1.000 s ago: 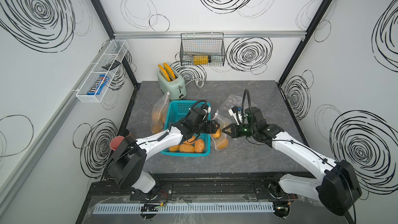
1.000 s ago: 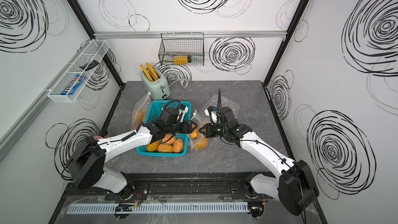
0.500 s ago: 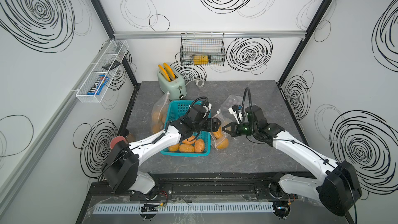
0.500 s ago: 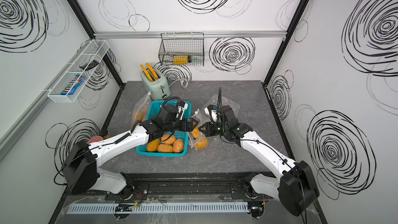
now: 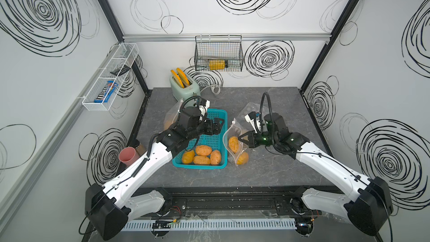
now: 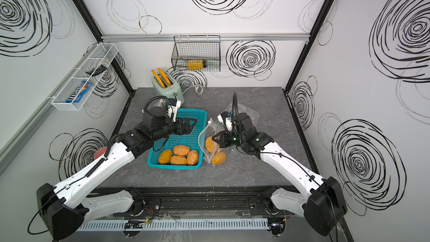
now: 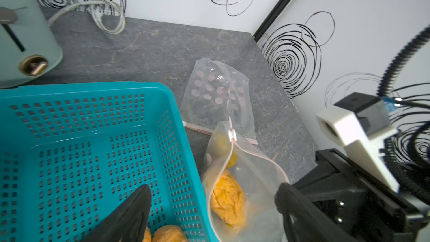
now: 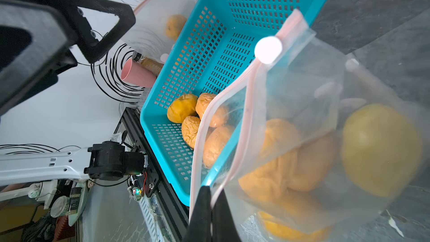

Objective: Put the potatoes into a zipper bag and zip it
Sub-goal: Place the potato into the zipper food storage bag, then adjust the zipper food storage bag in the basket.

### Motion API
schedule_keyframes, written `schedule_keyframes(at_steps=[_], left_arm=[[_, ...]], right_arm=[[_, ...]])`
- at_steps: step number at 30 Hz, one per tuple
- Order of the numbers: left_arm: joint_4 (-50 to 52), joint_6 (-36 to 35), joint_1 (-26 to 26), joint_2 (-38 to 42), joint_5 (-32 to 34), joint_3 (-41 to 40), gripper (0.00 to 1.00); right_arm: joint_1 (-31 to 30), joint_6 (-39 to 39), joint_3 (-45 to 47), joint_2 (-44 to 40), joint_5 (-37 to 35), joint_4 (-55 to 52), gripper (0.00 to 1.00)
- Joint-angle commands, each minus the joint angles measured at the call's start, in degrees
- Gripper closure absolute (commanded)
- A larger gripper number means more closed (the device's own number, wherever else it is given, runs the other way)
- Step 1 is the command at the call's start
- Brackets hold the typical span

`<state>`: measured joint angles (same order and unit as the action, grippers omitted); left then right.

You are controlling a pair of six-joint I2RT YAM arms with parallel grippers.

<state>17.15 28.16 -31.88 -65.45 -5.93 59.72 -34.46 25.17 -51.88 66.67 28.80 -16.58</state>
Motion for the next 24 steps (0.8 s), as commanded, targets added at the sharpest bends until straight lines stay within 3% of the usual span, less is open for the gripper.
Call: schedule_keyframes(at_steps=[1, 5, 11, 19, 24], left_arm=[[1.91, -3.30, 1.96, 2.06, -0.95, -0.40, 0.12], [5.88, -10.26, 2.22, 1.87, -0.09, 0.73, 0.13], [4.52, -16.89, 2.26, 5.21, 0.07, -4.10, 0.13], [2.29, -24.19, 2.17, 8.36, -0.50, -8.55, 0.14], [-0.34, -32.79, 0.92, 12.91, -2.83, -11.70, 0.15]], right_arm=[[-0.50, -3.02, -4.78, -1.37, 1.57, -1.72, 1.00], [-1.02, -8.50, -8.61, -0.20, 1.08, -7.28, 1.00], [-6.06, -15.38, -14.33, 4.65, -14.16, -18.10, 1.00], [-9.57, -20.98, -14.48, 4.62, -15.66, -17.82, 1.00], [-9.62, -28.17, -13.40, 2.51, -24.76, -19.35, 1.00]])
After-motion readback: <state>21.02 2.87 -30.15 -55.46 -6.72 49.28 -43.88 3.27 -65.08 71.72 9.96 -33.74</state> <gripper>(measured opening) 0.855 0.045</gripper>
